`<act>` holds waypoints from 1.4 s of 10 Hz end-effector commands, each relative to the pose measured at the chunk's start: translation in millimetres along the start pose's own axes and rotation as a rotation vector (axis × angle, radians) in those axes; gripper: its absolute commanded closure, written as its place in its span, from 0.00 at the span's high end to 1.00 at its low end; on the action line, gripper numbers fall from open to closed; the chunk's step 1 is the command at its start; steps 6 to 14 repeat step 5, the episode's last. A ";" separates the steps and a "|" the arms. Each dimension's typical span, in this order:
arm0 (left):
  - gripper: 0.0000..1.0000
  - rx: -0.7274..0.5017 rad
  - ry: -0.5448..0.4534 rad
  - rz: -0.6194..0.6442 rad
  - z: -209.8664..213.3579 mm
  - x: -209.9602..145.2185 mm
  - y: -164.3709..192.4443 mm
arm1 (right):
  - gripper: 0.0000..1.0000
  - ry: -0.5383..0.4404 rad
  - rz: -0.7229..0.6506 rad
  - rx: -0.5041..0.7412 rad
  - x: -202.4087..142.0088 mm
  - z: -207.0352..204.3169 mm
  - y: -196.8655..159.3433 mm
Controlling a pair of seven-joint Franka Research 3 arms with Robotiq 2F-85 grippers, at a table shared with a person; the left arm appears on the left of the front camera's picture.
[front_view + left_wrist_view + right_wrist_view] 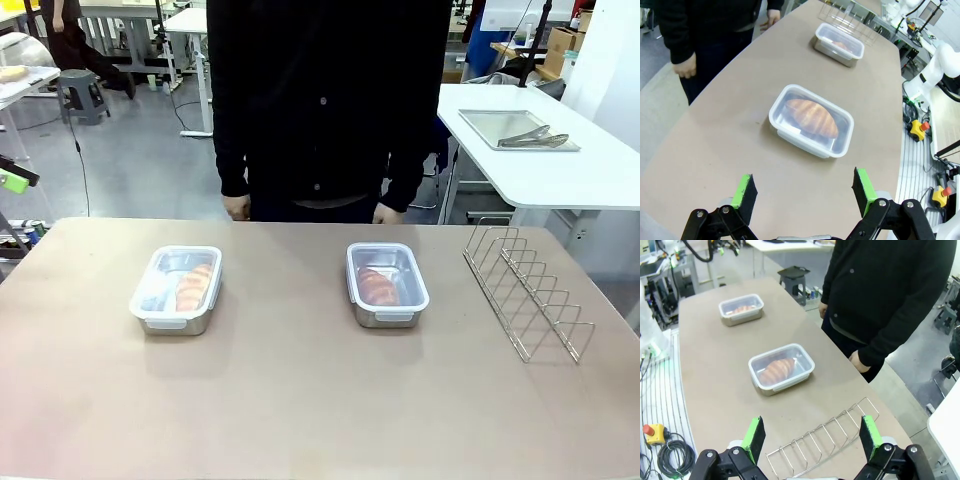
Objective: Place the bread in airtight containers.
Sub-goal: Release when the human grabs the Airtight Container lid.
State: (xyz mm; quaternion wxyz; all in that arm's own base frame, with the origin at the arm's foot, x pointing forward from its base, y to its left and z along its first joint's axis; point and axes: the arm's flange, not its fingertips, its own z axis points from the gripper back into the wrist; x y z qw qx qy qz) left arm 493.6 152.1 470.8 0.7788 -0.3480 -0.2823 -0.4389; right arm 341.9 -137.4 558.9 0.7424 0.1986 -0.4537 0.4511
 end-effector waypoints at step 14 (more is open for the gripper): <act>1.00 0.000 0.007 -0.009 -1.5 0.8 -1.2 | 1.00 -0.016 0.018 -0.008 -0.1 -1.0 0.6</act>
